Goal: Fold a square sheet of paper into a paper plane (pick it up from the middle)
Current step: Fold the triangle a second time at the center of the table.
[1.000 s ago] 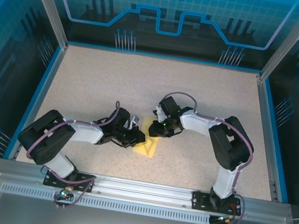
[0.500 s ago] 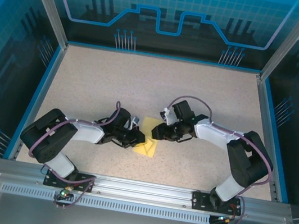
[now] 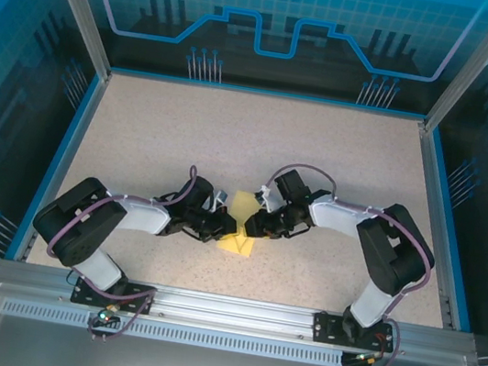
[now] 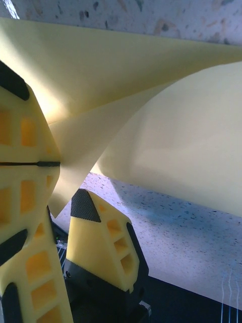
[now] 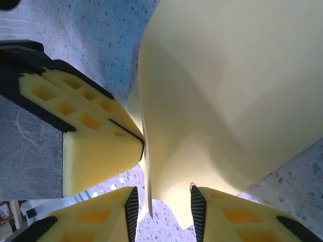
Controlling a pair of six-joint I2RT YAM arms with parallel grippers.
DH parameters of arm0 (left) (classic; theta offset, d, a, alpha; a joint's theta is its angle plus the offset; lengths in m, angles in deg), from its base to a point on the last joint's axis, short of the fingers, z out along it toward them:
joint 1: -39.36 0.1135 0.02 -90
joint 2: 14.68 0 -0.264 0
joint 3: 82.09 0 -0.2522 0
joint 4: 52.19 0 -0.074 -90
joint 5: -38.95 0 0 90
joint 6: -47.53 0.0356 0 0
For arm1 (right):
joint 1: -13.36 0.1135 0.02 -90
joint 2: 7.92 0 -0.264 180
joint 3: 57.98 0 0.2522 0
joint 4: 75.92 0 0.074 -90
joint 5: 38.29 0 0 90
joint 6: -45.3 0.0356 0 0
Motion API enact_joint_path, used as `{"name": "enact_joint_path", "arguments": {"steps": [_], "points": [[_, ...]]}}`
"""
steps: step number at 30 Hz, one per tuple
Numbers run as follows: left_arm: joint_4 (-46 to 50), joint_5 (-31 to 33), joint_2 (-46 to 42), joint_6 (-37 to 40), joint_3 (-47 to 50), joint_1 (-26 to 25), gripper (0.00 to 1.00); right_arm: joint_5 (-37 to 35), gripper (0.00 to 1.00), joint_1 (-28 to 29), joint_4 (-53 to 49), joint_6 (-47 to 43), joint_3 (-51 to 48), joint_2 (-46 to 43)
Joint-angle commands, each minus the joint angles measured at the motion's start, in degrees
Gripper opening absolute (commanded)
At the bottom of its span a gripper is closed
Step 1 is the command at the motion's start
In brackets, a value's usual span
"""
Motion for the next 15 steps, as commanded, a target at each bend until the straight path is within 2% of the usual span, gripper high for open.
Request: {"name": "enact_joint_path", "arguments": {"steps": [1,8,11,15], "points": [[-0.05,0.61,0.33,-0.54,-1.35,-0.37,0.07,2.01,0.31,0.94,0.5,-1.03,0.75,1.0],[0.19,0.58,-0.32,-0.64,-1.37,-0.3,0.07,-4.2,0.11,0.88,-1.47,-0.02,1.82,1.92],[0.3,0.23,-0.74,-0.37,-1.52,-0.39,0.07,-7.01,0.07,0.82,-3.12,-0.27,2.67,2.42],[0.08,-0.33,-1.04,0.32,-1.68,-0.76,0.08,-7.91,0.07,0.68,-4.09,-0.82,3.13,2.9]]}}
